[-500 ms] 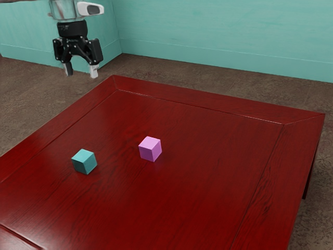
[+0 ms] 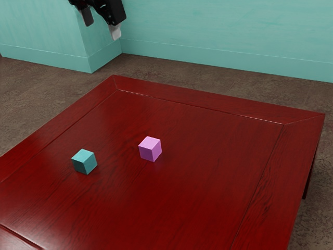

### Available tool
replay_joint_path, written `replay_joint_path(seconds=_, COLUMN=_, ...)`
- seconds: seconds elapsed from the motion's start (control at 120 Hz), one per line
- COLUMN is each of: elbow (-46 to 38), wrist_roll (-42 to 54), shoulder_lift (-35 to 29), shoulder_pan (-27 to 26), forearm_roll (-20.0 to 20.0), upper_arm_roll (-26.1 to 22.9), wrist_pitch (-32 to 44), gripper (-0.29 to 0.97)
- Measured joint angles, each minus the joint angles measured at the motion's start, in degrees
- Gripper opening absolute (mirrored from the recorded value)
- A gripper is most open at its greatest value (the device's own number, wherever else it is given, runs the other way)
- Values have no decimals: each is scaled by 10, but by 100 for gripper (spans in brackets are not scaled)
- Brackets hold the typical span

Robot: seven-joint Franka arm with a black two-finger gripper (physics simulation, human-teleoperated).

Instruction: Pick up the blue block with one arm, and put the blue block on the pink block with one arm

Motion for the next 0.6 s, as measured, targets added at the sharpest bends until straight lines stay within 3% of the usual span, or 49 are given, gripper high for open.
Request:
replay_joint_path(seconds=0.067, elbow=-45, wrist_roll=5, shoulder_lift=13, shoulder_pan=14, forearm_roll=-2, upper_arm_roll=-2, wrist_pitch=11, gripper=67)
replay_joint_path(seconds=0.183, elbow=-103, wrist_roll=11, shoulder_lift=21, shoulder_pan=201, forearm_roll=-5, upper_arm_roll=-2, wrist_pitch=38, gripper=68)
replay_joint_path(seconds=0.233, elbow=-129, wrist_roll=14, shoulder_lift=23, shoulder_pan=243, forearm_roll=-6, upper_arm_roll=-1, wrist_pitch=52, gripper=68)
replay_joint_path(seconds=0.25, elbow=-138, wrist_roll=15, shoulder_lift=24, shoulder_pan=237, forearm_roll=-5, upper_arm_roll=10, wrist_pitch=59, gripper=68)
replay_joint_path(seconds=0.333, elbow=-281, wrist_roll=26, shoulder_lift=-24, shoulder_pan=33, forearm_roll=-18, upper_arm_roll=220, wrist_pitch=126, gripper=68)
replay_joint_path(seconds=0.408, elbow=-450, wrist_roll=40, shoulder_lift=-68, shoulder_pan=-76, forearm_roll=-32, upper_arm_roll=318, wrist_pitch=214, gripper=68)
replay_joint_path(seconds=0.517, elbow=-569, wrist_roll=58, shoulder_lift=-85, shoulder_pan=-64, forearm_roll=-41, upper_arm_roll=398, wrist_pitch=314, gripper=68)
replay_joint_path(seconds=0.6, elbow=-606, wrist_roll=74, shoulder_lift=-90, shoulder_pan=-42, forearm_roll=-45, upper_arm_roll=429, wrist_pitch=376, gripper=68)
